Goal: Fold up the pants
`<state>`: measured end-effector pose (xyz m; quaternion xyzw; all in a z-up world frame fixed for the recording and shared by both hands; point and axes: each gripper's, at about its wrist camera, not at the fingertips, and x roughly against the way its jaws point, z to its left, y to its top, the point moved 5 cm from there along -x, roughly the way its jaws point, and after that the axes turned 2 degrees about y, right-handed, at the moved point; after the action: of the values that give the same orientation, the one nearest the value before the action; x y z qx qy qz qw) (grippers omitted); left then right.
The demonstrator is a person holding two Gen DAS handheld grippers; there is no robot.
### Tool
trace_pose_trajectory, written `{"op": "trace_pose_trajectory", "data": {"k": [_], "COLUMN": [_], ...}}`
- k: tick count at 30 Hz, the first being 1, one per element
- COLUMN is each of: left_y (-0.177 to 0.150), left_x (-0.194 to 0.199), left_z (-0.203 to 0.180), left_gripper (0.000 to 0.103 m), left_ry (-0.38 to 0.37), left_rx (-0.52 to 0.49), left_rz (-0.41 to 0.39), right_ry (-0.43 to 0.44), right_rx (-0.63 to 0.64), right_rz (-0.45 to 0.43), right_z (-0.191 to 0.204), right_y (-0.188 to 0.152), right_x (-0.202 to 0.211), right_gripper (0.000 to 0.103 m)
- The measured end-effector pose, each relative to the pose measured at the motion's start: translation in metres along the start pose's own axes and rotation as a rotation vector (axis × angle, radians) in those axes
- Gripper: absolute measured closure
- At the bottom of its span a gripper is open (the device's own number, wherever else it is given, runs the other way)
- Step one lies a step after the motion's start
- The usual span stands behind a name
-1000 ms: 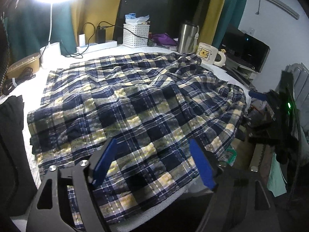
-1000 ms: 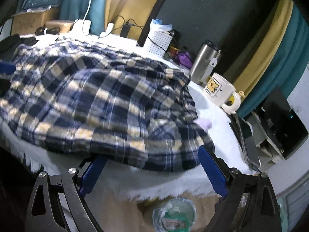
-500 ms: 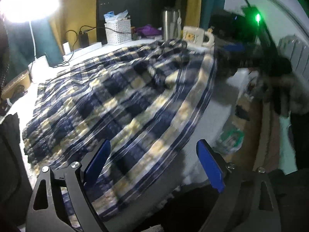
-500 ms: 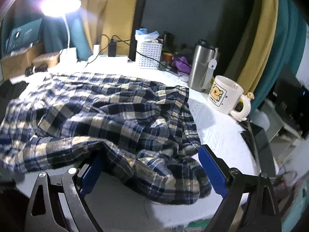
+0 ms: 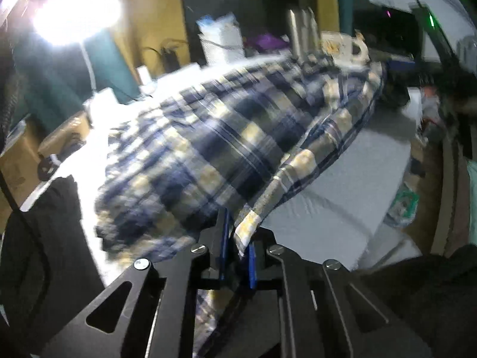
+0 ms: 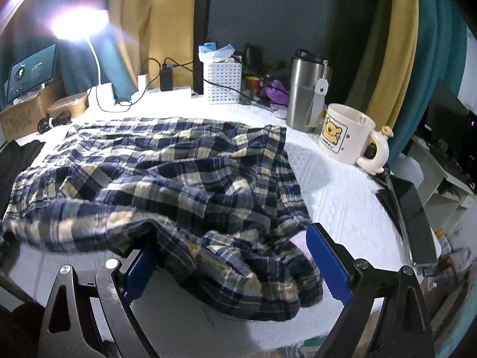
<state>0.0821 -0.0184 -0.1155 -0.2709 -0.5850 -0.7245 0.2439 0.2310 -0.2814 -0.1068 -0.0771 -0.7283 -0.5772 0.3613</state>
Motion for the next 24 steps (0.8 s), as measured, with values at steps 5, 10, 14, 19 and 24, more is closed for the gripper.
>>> {"op": "trace_pose_trajectory", "data": {"k": [5, 10, 14, 19, 24], "left_y": [0.014, 0.020, 0.020, 0.010, -0.002], "left_x": [0.018, 0.024, 0.025, 0.013, -0.007], "left_z": [0.022, 0.039, 0.044, 0.043, 0.042], "left_gripper": [0.097, 0.097, 0.097, 0.097, 0.096], "left_ry": [0.057, 0.090, 0.108, 0.138, 0.120], "left_rx": [0.046, 0.079, 0.092, 0.077, 0.102], "left_rz": [-0.073, -0.104, -0.124, -0.092, -0.020], "right_ry": [-0.031, -0.006, 0.047, 0.061, 0.032], "right_rx": [0.116, 0.248, 0.289, 0.197, 0.131], "right_rz": [-0.017, -0.028, -0.036, -0.017, -0.009], "right_z": [0.029, 0.068, 0.087, 0.064, 0.025], "right_y": [-0.016, -0.029, -0.032, -0.032, -0.034], "right_x": [0.004, 0.003, -0.007, -0.023, -0.028], "right_gripper": [0.008, 0.008, 0.008, 0.008, 0.008]}}
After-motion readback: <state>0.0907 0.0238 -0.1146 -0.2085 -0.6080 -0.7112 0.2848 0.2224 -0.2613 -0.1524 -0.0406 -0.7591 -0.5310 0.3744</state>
